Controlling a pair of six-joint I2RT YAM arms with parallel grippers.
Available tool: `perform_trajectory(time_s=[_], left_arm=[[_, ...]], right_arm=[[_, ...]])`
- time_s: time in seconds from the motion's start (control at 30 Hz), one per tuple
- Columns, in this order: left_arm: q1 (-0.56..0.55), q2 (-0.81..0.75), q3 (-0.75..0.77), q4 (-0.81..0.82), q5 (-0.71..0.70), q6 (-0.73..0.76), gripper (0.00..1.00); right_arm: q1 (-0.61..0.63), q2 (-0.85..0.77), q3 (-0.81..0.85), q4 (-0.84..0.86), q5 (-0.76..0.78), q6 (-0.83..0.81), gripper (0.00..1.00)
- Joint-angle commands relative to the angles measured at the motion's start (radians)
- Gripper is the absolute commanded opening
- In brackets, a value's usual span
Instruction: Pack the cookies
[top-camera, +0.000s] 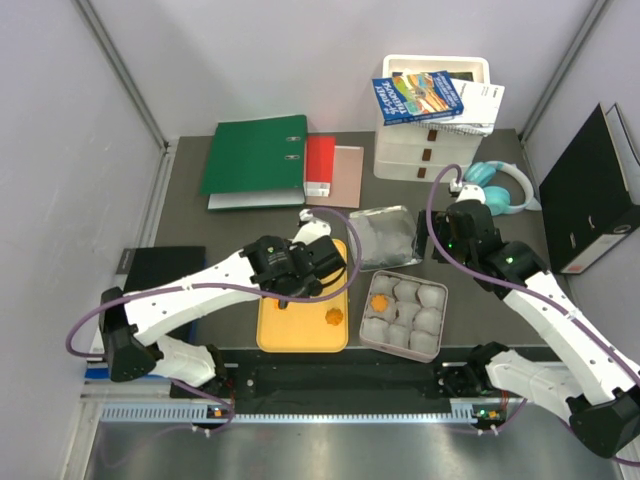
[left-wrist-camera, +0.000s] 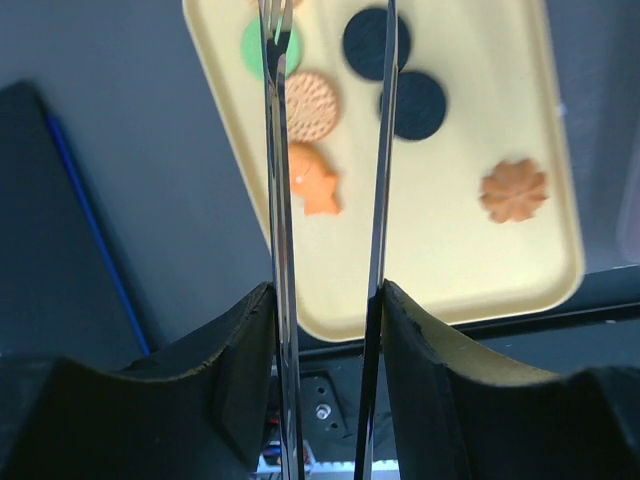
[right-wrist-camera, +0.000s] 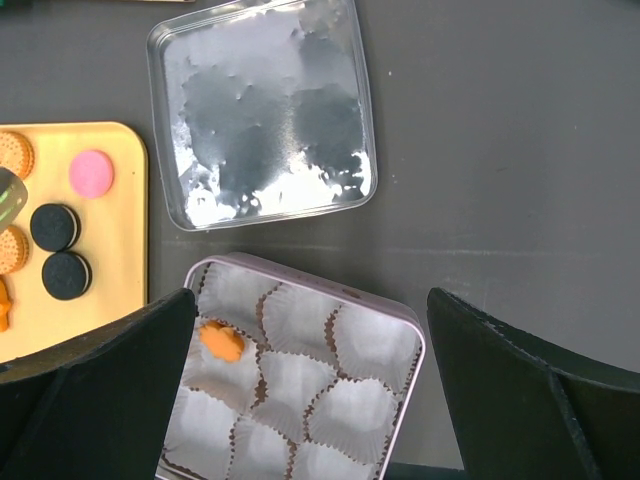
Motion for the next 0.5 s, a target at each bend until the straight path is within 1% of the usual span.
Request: perform_trajectory(time_s=[0.0, 0.2, 0.47], left_arm=[[0.007, 0.004, -0.034, -0.039, -0.029, -0.060, 0.50], [0.007, 0.015, -0.064, -0.025, 0.011, -0.099, 0.52], [0.007, 0.039, -0.086, 0.045, 0.094, -0.093, 0.52]], right_arm=[[0.007, -0.012, -0.012, 0.029, 0.000, 0.004, 0.99], [0.008, -0.016, -0.020, 0.030, -0.004, 0.005, 0.99], [0.008, -0.019, -0.026, 0.032, -0.010, 0.005, 0.99]])
